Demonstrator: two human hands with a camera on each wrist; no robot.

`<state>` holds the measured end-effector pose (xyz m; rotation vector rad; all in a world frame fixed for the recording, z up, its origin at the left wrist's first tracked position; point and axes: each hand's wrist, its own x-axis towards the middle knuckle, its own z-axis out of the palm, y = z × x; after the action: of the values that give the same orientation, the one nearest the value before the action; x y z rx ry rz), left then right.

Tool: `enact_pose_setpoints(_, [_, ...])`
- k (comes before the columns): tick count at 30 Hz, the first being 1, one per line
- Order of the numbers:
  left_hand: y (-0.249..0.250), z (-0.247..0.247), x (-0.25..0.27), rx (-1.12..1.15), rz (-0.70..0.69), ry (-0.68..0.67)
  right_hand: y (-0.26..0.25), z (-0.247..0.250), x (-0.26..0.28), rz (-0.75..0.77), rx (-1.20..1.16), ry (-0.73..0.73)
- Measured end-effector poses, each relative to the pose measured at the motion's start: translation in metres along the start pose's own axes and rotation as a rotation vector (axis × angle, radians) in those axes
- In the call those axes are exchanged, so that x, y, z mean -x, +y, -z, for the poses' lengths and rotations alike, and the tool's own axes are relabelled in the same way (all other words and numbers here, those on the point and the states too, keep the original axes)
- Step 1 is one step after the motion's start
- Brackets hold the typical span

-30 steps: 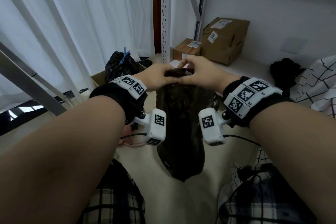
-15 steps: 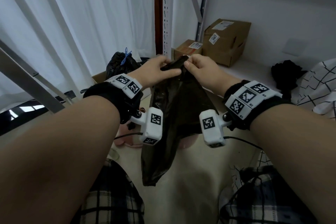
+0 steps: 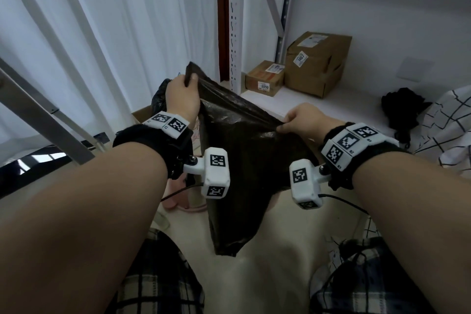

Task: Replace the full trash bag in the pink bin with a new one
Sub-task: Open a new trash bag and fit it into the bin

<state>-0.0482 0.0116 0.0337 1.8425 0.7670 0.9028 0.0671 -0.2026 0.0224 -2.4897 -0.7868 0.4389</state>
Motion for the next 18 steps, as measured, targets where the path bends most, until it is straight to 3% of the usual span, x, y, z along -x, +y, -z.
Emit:
enact_pose_setpoints(3, [-0.005, -0.001, 0.001, -0.079, 0.032, 0.048, 0.004, 0.001, -0.002, -0.022, -0.077, 0.244])
enact_pose_setpoints(5, [-0.004, -0.004, 0.005, -0.095, 0.017, 0.035, -0.001, 0.001, 0.001, 0.045, -0.204, 0.300])
enact_pose_setpoints(8, [0.005, -0.011, 0.014, -0.061, -0.050, -0.068, -0.013, 0.000, 0.004, 0.153, -0.315, 0.146])
enact_pose_setpoints(11, [0.015, -0.021, 0.017, 0.014, -0.123, -0.161, -0.022, -0.002, -0.001, 0.229, -0.177, 0.058])
enact_pose_setpoints(14, [0.018, -0.023, 0.015, -0.007, -0.167, -0.157, -0.021, 0.000, -0.006, 0.229, -0.098, 0.045])
enact_pose_setpoints(18, [0.011, -0.010, 0.008, 0.000, -0.105, -0.175, -0.002, 0.009, -0.005, 0.168, 0.025, 0.088])
